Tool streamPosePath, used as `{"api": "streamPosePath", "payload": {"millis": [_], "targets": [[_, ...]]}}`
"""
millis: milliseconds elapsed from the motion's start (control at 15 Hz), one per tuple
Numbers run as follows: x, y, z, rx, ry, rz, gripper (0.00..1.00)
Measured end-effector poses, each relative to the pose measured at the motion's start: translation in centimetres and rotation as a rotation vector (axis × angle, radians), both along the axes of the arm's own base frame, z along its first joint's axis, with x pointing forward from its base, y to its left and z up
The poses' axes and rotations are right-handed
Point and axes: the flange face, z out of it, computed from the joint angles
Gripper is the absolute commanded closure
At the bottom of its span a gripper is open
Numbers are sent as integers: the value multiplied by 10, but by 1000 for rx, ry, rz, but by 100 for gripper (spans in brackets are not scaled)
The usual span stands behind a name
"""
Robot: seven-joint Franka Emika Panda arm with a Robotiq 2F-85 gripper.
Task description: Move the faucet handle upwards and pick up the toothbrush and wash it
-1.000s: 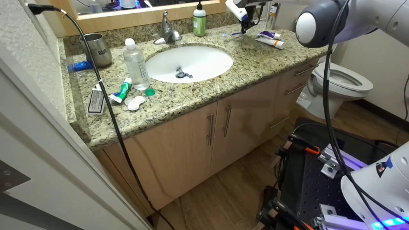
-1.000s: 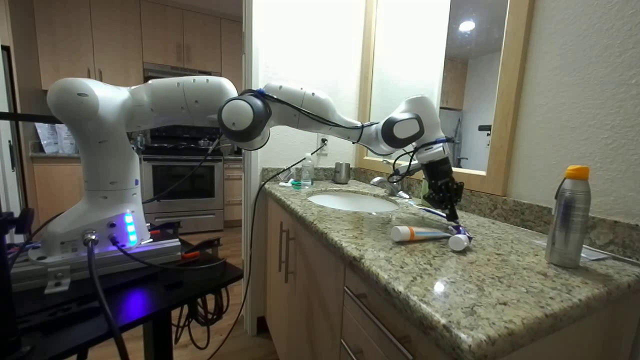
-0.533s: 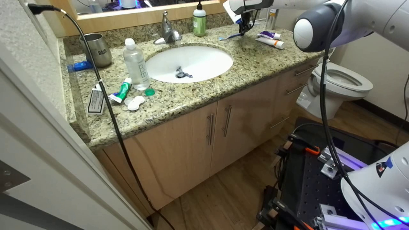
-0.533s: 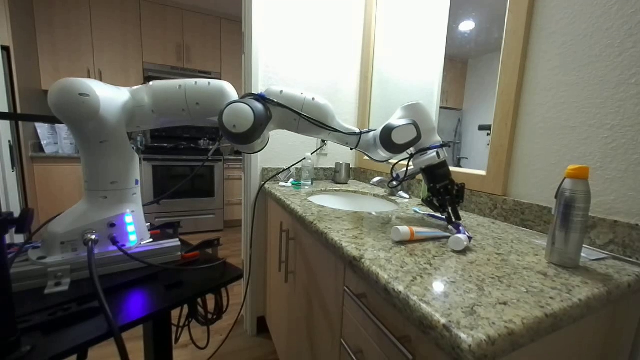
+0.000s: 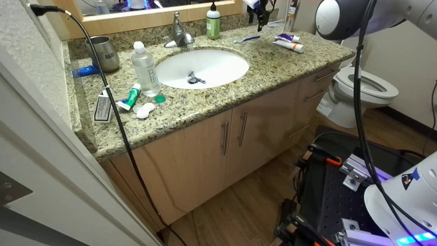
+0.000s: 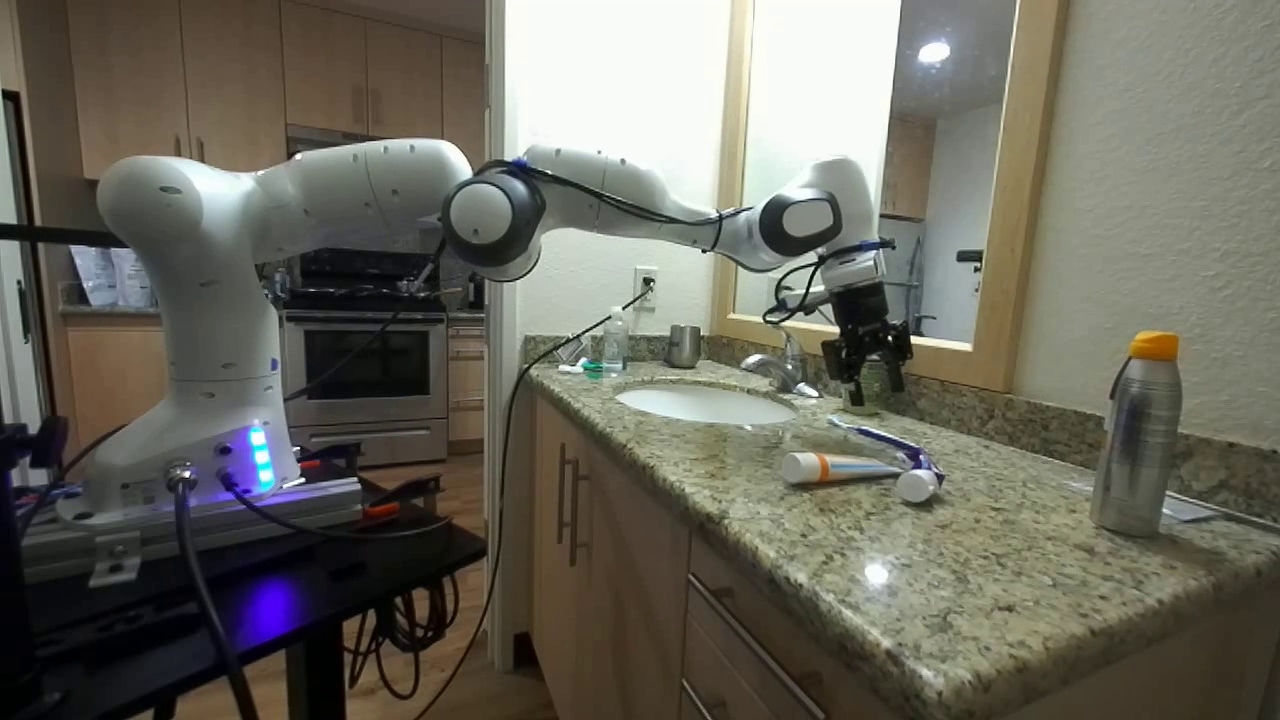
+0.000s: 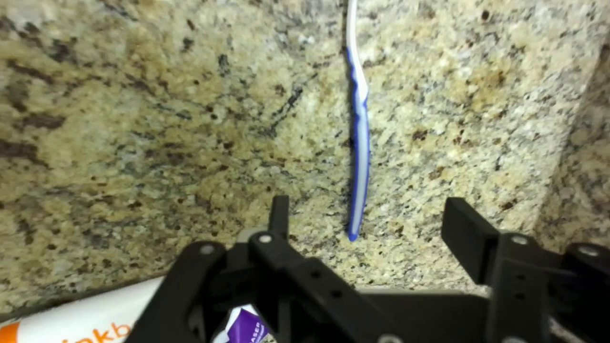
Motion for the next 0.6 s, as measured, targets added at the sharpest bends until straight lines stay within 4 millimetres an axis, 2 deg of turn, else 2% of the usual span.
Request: {"api": "streamPosePath", "payload": {"millis": [333, 600], "targets": [[9, 26, 51, 72, 70, 232, 0], [19, 46, 72, 91, 97, 434, 0]]}}
